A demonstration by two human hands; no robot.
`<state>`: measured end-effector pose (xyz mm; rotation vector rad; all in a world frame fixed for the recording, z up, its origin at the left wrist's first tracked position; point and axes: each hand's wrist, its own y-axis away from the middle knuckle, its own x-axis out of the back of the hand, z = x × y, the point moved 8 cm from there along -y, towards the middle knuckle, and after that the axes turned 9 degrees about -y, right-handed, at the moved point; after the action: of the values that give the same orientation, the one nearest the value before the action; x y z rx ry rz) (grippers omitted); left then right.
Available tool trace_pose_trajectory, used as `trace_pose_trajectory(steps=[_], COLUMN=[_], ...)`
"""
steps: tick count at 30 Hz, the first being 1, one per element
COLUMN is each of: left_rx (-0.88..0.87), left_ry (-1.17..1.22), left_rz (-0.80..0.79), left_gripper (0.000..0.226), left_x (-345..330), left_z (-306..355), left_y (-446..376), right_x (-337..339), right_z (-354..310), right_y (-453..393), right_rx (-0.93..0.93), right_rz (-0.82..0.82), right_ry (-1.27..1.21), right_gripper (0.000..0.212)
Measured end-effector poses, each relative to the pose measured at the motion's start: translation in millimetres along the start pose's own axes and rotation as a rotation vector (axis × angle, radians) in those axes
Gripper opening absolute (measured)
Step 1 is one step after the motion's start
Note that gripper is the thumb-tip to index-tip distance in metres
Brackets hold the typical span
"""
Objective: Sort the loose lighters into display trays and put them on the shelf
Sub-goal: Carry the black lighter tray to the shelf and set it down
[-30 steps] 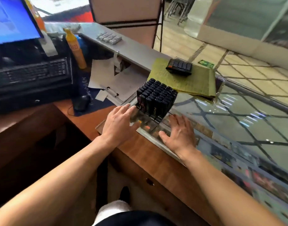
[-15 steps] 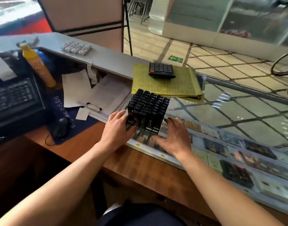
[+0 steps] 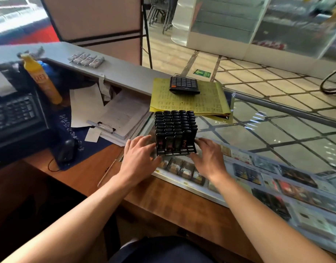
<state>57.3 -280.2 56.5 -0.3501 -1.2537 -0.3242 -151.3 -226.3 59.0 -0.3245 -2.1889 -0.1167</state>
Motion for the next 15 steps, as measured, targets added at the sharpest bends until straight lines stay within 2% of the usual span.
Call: trace_pose_trajectory(steps=[3, 9, 13, 15], left_rx=[0.035, 0.151, 0.150, 0.137], left_ry=[0.058, 0.434, 0.632, 0.669], left_rz=[-0.018, -0.036, -0.067, -0.095], left_gripper=[0.064, 0.089, 0.106, 0.110], left_x=[-1, 17, 8, 5], left_z=[4, 13, 14, 16], left_y=[0, -5, -10, -12], right_x=[4, -4, -9, -10], right_z=[-3, -4, -7, -12], right_y=[-4, -15, -21, -21], right_rx=[0.008, -0.057, -0.042, -0.028], right_rz=[-0.044, -0.186, -0.236, -0.253], right_ry=[-0.014, -0.181, -0.279, -0.319], right_gripper=[0.064, 0.112, 0.122, 0.117])
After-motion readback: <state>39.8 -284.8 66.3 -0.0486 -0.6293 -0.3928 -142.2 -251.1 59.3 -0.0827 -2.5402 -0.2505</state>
